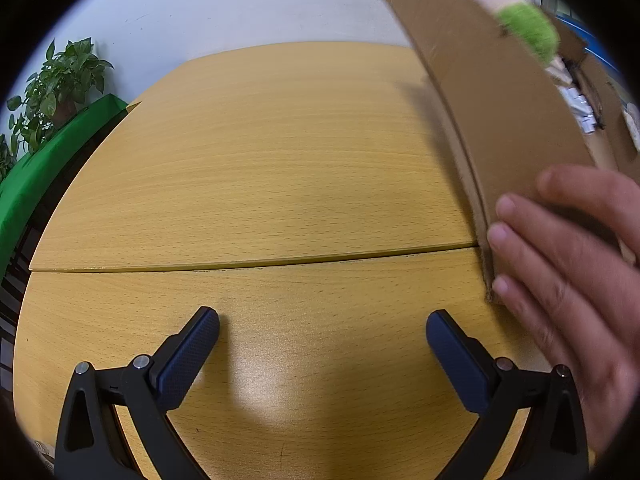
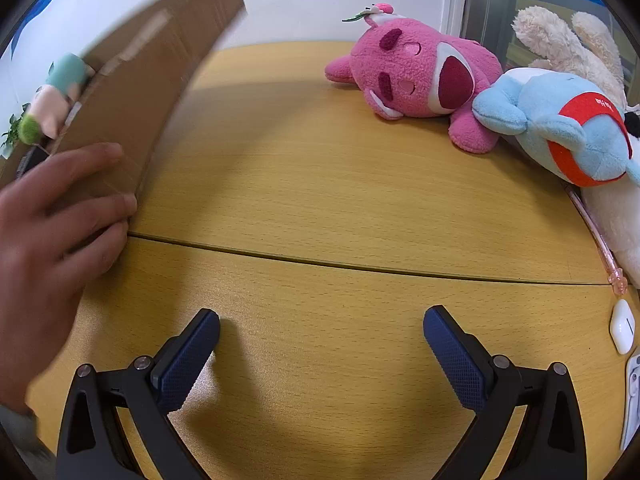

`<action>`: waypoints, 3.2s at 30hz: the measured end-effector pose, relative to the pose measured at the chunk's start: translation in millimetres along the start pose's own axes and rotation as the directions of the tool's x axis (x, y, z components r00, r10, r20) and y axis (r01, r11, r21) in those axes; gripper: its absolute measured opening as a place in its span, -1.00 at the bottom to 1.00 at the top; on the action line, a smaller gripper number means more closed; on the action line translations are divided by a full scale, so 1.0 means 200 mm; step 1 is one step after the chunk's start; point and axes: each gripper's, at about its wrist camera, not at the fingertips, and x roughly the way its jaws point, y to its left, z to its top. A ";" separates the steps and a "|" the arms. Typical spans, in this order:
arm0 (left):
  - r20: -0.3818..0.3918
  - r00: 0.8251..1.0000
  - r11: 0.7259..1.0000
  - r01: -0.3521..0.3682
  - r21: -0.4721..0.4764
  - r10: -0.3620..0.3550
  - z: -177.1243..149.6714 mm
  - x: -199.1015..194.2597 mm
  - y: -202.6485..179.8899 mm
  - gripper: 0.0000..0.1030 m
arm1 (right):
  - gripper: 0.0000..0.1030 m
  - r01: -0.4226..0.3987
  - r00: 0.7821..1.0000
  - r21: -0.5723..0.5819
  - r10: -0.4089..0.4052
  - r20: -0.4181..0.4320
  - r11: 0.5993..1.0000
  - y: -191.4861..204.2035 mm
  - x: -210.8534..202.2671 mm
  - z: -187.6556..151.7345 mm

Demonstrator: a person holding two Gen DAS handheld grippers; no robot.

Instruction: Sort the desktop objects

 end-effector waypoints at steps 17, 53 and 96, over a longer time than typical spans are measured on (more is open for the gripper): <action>0.000 1.000 1.000 -0.001 0.001 0.001 0.01 -0.01 -0.01 1.00 | 1.00 -0.001 1.000 -0.002 0.001 0.000 1.000 0.00 0.00 0.00; 0.002 1.000 1.000 -0.003 0.000 0.003 0.00 0.00 -0.01 1.00 | 1.00 -0.002 1.000 -0.004 0.002 0.001 1.000 -0.01 -0.03 0.02; 0.002 1.000 1.000 -0.004 0.000 0.004 0.00 -0.01 -0.01 1.00 | 1.00 0.000 1.000 0.001 0.000 0.002 1.000 -0.02 -0.03 0.02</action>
